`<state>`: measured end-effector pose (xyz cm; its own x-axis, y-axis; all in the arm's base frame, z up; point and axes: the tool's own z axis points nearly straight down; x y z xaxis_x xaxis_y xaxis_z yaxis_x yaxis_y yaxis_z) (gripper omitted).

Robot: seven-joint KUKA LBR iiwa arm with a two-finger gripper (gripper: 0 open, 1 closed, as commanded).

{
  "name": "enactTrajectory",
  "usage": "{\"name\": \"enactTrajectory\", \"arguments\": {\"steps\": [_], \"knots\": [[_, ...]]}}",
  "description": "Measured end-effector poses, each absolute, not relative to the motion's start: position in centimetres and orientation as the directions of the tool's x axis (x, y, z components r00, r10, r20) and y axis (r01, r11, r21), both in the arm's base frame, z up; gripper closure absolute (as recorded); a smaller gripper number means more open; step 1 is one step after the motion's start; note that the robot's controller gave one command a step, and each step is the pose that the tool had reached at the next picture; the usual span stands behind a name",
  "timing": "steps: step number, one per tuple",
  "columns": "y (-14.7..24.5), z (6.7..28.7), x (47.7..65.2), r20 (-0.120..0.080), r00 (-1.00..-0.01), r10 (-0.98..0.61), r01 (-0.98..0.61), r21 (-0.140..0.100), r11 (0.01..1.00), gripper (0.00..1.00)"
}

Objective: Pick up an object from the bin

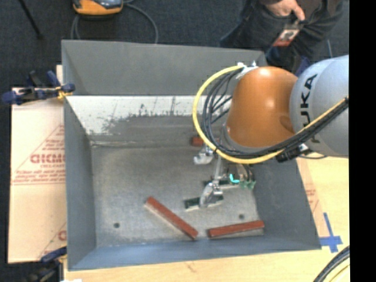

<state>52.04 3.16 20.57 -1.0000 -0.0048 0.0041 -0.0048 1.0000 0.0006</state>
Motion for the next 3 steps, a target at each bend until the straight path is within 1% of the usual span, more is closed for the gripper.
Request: {"name": "enactTrajectory", "arguments": {"steps": [1, 2, 3], "knots": [[3.2, 20.9, 52.2, -0.003, -1.0, -0.004, -0.004, 0.001, 1.0, 0.0], [2.3, 16.3, 53.4, -0.012, -1.0, 0.012, 0.012, 0.002, 1.0, 0.0], [-3.9, 7.9, 53.5, -0.003, -0.999, -0.033, -0.033, 0.004, 0.999, 1.0]]}}
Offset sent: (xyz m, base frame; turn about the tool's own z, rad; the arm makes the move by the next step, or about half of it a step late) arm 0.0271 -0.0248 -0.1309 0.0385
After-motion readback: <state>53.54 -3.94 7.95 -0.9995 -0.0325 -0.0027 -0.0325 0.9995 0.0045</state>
